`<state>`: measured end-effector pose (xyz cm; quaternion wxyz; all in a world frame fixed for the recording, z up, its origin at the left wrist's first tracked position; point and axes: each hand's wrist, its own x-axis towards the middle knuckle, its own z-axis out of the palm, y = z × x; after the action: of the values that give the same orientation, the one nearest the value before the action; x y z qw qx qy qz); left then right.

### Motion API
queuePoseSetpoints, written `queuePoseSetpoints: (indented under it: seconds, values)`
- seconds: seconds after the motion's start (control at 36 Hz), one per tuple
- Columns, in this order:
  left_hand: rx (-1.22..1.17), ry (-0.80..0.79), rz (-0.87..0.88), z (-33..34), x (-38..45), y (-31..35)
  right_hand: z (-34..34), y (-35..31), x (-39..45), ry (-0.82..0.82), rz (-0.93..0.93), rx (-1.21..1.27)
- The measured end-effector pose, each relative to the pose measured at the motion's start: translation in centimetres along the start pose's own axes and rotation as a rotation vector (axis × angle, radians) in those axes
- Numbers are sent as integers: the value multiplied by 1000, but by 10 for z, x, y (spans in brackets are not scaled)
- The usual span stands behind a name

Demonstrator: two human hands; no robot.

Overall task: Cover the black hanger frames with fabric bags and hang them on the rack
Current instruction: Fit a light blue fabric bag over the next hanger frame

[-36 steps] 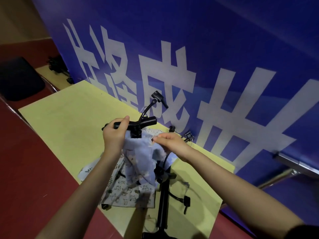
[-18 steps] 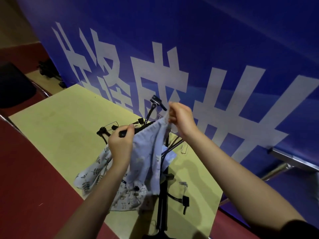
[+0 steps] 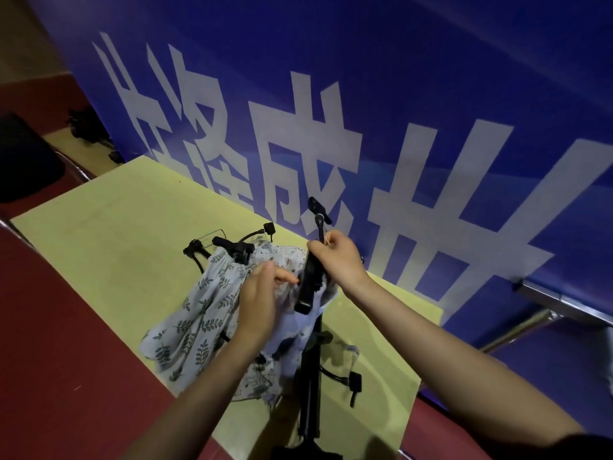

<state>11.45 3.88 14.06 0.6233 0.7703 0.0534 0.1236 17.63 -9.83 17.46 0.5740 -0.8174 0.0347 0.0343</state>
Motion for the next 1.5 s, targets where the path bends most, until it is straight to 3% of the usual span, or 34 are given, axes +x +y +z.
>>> queuePoseSetpoints:
  seconds: [0.08, 0.25, 0.42, 0.64, 0.78, 1.08, 1.28, 1.36, 1.5]
  values:
    - [51, 68, -79, -3, 5, -2, 1, 2, -3, -8, -20, -7]
    - [194, -106, -298, -10, 11, -23, 1, 9, -10, -33, -51, 131]
    - [104, -256, -307, -11, 3, -16, 3, 8, -10, -100, -101, 146]
    - [188, -418, -276, -14, 11, -4, 3, 11, -11, -132, -77, 193]
    - [204, -404, -305, -7, 14, 5, 1, 12, -12, -168, -107, 184]
    - [-61, -340, -466, -29, 3, -9, -20, 28, -9, -55, -29, 268]
    - [278, -442, -335, -18, 4, -2, -23, 30, -11, -81, -18, 284]
    - [350, -401, -386, -5, 7, 0, -22, 30, -12, -99, -10, 300]
    - [362, -627, -229, -13, 0, -5, -25, 34, -11, -83, 0, 282]
